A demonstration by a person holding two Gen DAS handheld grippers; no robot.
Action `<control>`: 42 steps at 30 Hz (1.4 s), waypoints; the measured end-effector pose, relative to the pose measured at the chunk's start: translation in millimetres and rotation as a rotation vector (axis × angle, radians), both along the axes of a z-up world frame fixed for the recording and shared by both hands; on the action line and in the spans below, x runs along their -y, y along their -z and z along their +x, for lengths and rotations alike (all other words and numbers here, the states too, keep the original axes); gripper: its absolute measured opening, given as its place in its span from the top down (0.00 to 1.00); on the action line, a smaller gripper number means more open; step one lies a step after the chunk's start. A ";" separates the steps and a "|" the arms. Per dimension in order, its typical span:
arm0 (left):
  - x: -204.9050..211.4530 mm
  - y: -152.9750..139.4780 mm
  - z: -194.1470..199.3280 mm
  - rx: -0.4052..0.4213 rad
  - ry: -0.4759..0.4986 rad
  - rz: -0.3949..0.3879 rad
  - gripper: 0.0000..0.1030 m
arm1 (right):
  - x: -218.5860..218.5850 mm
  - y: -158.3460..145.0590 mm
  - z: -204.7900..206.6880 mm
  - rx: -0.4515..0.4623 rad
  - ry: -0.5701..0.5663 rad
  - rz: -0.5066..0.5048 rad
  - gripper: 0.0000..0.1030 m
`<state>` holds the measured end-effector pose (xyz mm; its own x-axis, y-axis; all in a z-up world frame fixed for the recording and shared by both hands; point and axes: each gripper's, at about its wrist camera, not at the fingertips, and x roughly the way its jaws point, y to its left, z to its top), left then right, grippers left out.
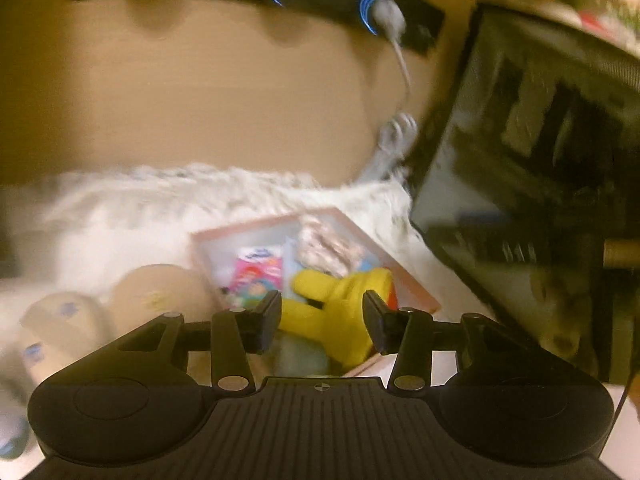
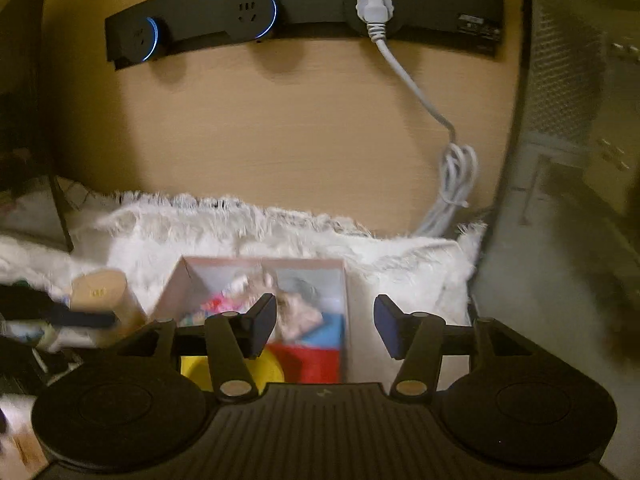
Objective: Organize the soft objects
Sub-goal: 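Carry yellow toy and tissue flower over the pink box and open both tools, then grasp the wooden sticks with the left tool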
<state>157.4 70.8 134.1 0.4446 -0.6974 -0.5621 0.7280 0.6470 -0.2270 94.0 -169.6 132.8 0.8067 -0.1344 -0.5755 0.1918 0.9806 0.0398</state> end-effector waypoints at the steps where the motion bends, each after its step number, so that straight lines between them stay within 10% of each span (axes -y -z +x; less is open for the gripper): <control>1: -13.8 -2.0 -1.0 0.004 -0.024 -0.018 0.52 | -2.0 2.4 -6.0 0.001 -0.007 0.002 0.47; 10: -148.5 16.8 1.1 -0.044 -0.361 0.004 0.53 | -84.9 21.9 -44.5 0.054 -0.185 -0.146 0.47; 16: -203.2 49.5 -20.3 -0.194 -0.420 0.052 0.53 | -147.6 47.6 -42.9 -0.019 -0.378 -0.108 0.47; 29: -189.7 94.7 -66.8 -0.435 -0.385 0.118 0.53 | -212.4 95.6 -51.6 -0.137 -0.510 -0.176 0.47; 42: -135.1 98.6 -65.9 -0.263 -0.294 0.284 0.53 | -209.4 117.2 -73.6 -0.134 -0.407 -0.149 0.40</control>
